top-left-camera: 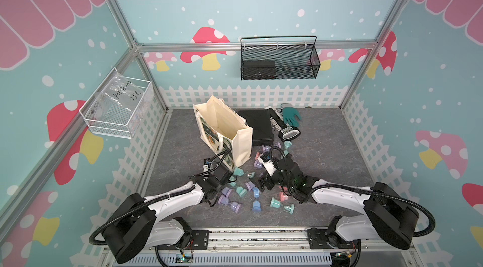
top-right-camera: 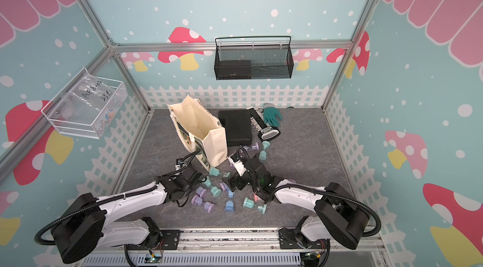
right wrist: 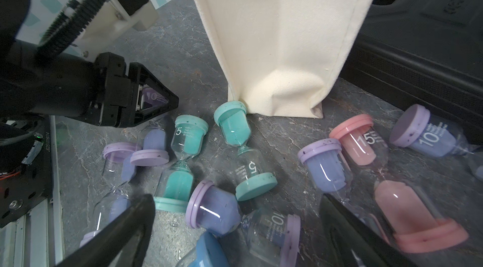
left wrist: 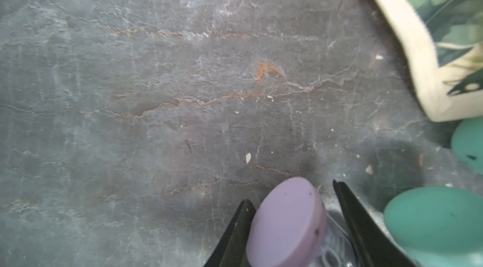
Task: Put the hourglass into the canvas bag
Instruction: Pick up the hourglass from the center of the board, then place the hourglass in the canvas bag.
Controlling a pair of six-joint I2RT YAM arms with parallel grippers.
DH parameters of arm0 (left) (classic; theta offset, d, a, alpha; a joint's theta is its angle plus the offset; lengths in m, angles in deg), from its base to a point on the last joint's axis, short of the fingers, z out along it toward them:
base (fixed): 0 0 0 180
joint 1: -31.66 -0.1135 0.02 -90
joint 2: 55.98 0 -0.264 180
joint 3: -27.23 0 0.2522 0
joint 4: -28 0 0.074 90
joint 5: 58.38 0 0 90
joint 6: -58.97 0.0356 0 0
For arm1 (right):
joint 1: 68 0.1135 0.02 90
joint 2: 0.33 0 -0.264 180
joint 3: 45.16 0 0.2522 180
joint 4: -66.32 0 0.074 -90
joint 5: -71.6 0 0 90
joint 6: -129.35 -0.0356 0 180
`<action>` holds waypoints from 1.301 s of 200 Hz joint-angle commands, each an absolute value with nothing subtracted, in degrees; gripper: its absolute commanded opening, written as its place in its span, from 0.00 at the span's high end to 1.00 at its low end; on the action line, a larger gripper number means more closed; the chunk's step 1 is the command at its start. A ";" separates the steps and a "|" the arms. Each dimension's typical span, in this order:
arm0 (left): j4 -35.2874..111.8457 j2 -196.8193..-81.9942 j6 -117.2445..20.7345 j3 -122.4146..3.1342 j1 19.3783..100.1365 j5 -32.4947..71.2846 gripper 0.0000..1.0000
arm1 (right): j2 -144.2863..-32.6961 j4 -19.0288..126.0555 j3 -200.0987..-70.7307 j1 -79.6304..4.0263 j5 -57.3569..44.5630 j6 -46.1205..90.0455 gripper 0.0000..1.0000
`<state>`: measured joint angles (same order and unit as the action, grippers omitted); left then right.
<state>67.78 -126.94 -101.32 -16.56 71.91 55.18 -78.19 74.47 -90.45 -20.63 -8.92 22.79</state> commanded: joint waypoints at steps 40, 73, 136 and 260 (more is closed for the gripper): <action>71.23 -117.06 -104.17 -14.86 71.58 61.16 0.61 | -76.46 75.19 -91.40 -20.17 -9.76 23.60 0.00; 72.33 -111.61 -103.25 -14.31 70.78 62.03 0.62 | -76.08 74.85 -92.53 -20.24 -10.37 24.16 0.00; 79.17 -102.28 -97.51 -18.56 68.57 64.82 0.67 | -73.88 73.41 -95.70 -20.19 -8.75 24.30 0.01; 84.58 -107.87 -72.55 -50.63 64.26 62.27 0.72 | -70.75 62.84 -108.73 -20.19 -9.90 24.84 0.00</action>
<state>84.35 -104.60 -78.69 -44.31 64.61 62.72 -71.79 65.95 -106.02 -20.63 -9.53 23.93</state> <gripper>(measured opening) 0.445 0.996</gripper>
